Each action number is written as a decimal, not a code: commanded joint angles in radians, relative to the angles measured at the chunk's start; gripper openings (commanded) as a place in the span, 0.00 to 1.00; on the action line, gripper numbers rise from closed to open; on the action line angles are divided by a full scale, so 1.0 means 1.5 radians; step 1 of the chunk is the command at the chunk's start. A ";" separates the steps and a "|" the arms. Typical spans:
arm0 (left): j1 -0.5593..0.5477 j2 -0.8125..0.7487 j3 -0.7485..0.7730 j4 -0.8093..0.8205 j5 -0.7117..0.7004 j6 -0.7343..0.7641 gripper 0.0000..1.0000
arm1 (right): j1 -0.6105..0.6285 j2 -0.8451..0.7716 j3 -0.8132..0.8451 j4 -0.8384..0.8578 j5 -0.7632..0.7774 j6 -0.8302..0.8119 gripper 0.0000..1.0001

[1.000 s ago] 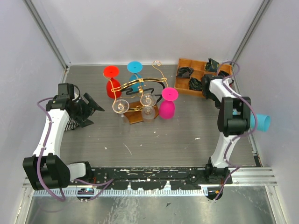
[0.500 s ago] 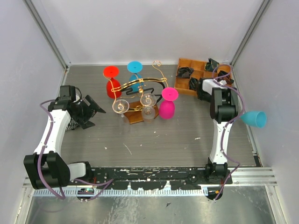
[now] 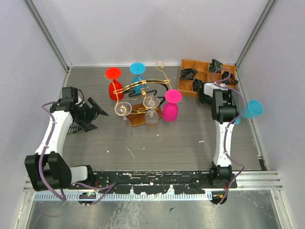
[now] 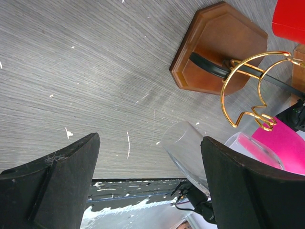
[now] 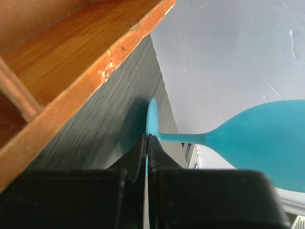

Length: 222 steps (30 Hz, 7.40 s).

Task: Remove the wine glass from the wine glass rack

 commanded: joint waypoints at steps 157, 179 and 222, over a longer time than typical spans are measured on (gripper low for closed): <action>0.000 -0.094 -0.027 -0.049 0.029 0.023 0.92 | 0.102 -0.867 -0.334 0.308 -1.306 0.165 0.01; 0.000 -0.079 -0.046 -0.027 0.041 0.020 0.92 | 0.099 -0.785 -0.336 0.495 -1.306 0.269 0.01; 0.001 -0.048 -0.064 0.020 0.069 0.005 0.92 | 0.146 -0.558 -0.146 0.315 -0.261 -0.391 0.01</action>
